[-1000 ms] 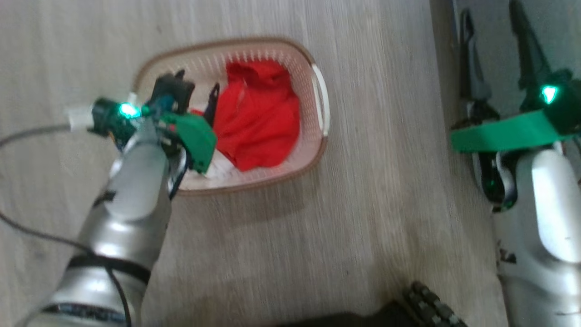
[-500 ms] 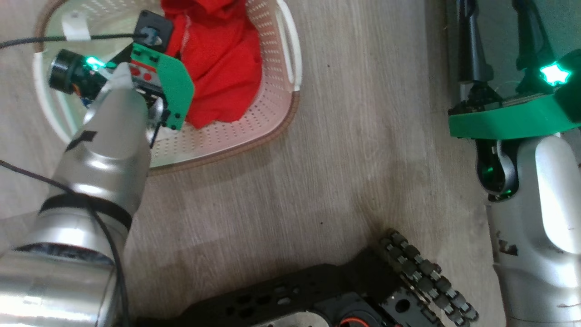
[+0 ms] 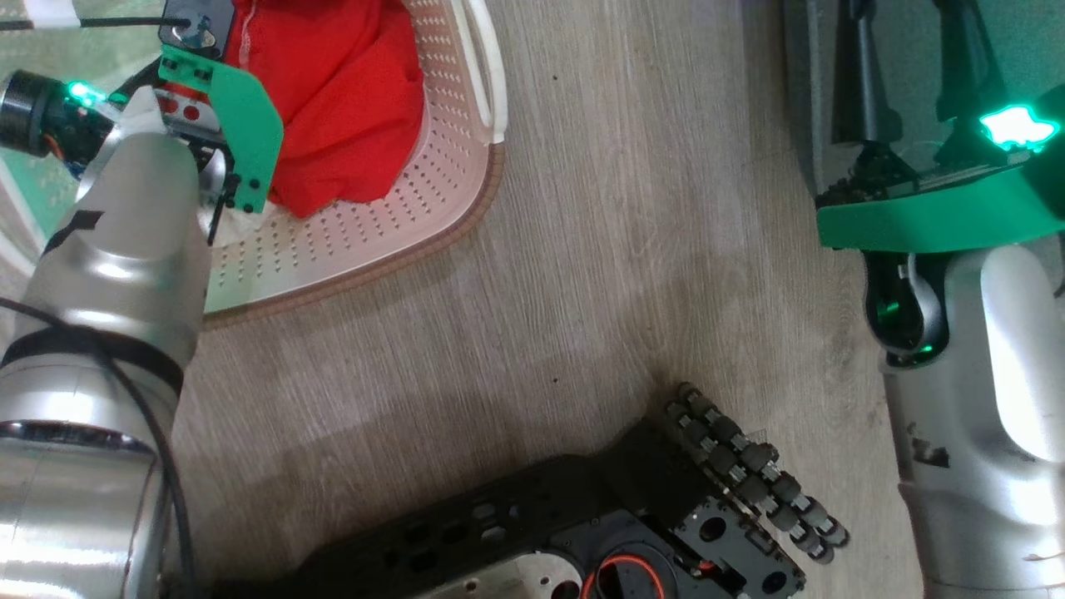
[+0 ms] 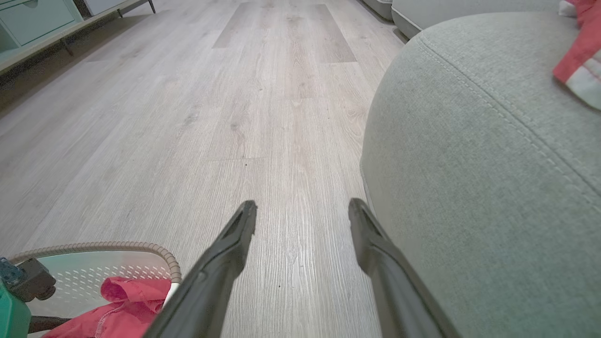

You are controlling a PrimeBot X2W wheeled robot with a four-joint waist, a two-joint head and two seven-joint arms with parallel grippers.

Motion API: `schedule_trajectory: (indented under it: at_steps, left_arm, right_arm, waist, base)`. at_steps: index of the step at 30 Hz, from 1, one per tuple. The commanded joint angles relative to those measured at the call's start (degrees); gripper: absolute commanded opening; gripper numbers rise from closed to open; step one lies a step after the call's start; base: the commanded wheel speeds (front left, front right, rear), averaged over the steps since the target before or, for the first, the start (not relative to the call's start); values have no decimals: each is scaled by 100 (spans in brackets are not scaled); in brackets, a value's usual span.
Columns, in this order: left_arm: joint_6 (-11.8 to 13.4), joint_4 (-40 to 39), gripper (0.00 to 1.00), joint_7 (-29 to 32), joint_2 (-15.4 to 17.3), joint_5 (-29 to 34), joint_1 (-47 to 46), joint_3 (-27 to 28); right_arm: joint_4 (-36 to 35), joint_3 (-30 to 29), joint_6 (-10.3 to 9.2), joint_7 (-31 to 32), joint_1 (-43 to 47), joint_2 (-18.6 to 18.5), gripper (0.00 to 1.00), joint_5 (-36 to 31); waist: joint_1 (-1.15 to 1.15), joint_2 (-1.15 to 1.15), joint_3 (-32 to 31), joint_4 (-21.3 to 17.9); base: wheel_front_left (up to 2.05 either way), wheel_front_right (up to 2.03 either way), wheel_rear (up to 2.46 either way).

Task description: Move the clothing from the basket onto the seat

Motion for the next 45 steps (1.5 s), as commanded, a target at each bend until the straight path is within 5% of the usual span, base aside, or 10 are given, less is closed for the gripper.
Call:
schedule_trajectory:
  at_steps: [1,2,3,4,16,33,45]
  left_arm:
    - [-7,-59,100,-26,81,-88,71,70]
    - [-41,-50,100,-39,35,-112,84,65]
    - [-73,-45,32,-81,-16,-142,96,62]
    - [-104,-42,0,-139,-65,-166,109,55]
    - [-256,-603,0,-1742,-408,-997,927,392]
    - [-184,-3836,0,-1797,-373,-1649,3833,1215]
    - [-102,-4639,0,-1798,-260,-1697,5071,1636]
  right_arm:
    - [-134,82,-2,-36,247,54,100,45]
    - [-118,73,-2,-36,254,54,100,44]
    - [-98,55,-2,-36,264,54,100,37]
    - [-78,31,-2,-36,275,54,100,31]
    - [79,-533,-2,-36,668,54,100,-568]
    - [628,-594,-2,-36,1629,-485,100,-1036]
    - [1194,-441,-2,-36,2229,-633,100,-1075]
  waist:
    - [0,0,10,-11]
    - [0,0,-7,2]
    - [0,0,-38,26]
    - [0,0,-80,57]
    - [0,0,-1462,808]
    - [0,0,-3698,1613]
    - [0,0,-4934,1744]
  base:
    - [0,0,0]
    - [0,0,0]
    - [0,0,0]
    - [0,0,0]
    - [0,0,0]
    - [0,0,0]
    - [0,0,0]
